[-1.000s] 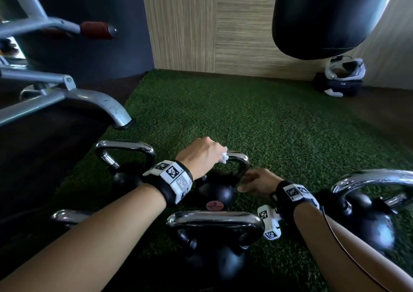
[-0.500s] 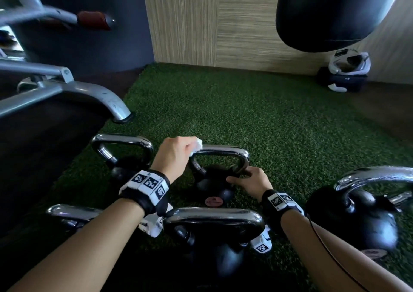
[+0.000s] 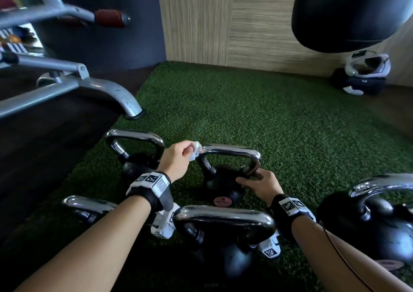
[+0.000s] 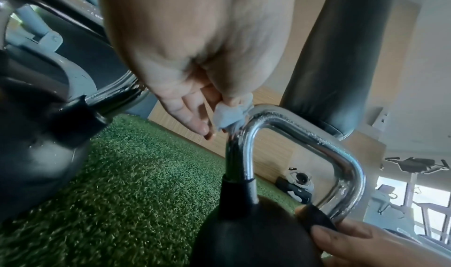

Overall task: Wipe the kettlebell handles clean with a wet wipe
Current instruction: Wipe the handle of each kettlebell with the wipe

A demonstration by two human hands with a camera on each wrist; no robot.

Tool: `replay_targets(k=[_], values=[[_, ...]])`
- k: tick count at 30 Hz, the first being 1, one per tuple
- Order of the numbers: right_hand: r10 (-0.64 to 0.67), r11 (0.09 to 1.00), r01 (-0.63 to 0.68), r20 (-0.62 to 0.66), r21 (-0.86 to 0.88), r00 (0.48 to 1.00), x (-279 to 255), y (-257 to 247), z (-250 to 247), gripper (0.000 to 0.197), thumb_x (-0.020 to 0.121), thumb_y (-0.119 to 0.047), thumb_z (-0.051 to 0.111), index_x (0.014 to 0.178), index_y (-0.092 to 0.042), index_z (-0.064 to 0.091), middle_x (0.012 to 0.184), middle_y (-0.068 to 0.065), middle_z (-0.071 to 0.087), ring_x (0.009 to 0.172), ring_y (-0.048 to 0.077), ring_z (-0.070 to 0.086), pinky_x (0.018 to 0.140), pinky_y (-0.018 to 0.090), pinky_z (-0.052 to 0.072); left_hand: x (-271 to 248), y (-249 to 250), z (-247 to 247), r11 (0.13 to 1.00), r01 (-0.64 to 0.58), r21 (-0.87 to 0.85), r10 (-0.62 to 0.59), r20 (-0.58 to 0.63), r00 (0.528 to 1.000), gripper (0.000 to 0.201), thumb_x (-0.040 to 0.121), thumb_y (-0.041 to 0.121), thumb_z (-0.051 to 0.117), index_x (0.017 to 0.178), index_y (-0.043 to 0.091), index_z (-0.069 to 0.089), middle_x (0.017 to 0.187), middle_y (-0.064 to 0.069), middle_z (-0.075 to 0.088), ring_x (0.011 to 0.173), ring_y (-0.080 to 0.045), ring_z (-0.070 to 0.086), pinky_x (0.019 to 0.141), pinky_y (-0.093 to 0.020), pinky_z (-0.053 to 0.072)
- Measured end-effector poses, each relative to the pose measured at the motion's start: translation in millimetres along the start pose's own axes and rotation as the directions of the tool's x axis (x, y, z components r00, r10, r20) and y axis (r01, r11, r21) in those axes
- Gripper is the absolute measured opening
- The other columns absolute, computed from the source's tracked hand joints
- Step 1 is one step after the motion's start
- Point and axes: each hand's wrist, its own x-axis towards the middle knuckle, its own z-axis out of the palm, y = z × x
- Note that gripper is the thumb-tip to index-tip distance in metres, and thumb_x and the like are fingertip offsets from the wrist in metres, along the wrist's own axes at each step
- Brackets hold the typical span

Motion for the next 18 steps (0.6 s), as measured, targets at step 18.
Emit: replay_targets(k=[18], values=[[0.025,1.000,-0.025,0.032,-0.015,0.999,4,-8,-6,0.033,0.062,-0.040,0.097,0.088,-0.029,0.080,0.092,-0.009,0.080,0.091,0.012,0.073,0.080,0.030,0.055,-6,-26,27,0.983,0.177,0.041,-0.180,0.334,0.925,0.015,0.093,0.030,0.070,0.091,0.018,0.078,0.087,0.005,0.080,0.088,-0.014,0.075,0.086,-0.028,0.056]])
